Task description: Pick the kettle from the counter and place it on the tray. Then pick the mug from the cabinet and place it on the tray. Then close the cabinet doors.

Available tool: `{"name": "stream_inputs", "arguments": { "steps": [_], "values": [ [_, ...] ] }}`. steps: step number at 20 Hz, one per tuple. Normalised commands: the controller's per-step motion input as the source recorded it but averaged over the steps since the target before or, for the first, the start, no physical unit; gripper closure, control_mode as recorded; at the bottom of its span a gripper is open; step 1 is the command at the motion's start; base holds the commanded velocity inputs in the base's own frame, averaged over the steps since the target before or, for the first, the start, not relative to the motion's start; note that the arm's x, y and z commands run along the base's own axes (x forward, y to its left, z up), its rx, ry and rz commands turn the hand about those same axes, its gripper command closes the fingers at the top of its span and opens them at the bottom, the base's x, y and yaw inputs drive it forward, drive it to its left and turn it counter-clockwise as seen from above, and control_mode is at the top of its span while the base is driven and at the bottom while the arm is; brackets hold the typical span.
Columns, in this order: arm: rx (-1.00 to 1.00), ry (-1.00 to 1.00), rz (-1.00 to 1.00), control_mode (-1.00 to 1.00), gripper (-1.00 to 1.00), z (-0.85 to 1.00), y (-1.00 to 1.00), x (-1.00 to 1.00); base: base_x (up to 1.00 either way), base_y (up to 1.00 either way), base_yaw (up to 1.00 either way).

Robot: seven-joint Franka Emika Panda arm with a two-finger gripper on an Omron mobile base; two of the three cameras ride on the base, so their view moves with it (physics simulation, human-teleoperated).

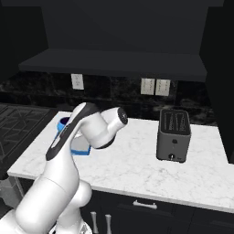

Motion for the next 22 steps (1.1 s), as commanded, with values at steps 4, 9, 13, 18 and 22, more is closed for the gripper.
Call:
{"name": "stream_inputs", "arguments": {
  "steps": [4, 9, 13, 18, 22],
  "values": [
    [0.0, 0.0, 0.11, -1.0, 1.0, -0.79, 0.01, 0.61, 0.0, 0.0, 0.0],
    [0.0, 0.0, 0.03, -1.0, 1.0, -0.69, 0.22, 0.69, 0.0, 0.0, 0.0],
    [0.0, 0.02, 0.0, -1.0, 1.0, -0.52, 0.35, 0.73, 0.0, 0.0, 0.0],
    [0.0, 0.02, 0.0, -1.0, 1.0, -0.46, 0.13, 0.52, 0.0, 0.0, 0.0],
    [0.0, 0.0, 0.02, -1.0, 1.0, -0.39, 0.0, 0.24, 0.0, 0.0, 0.0]
  ]
}}
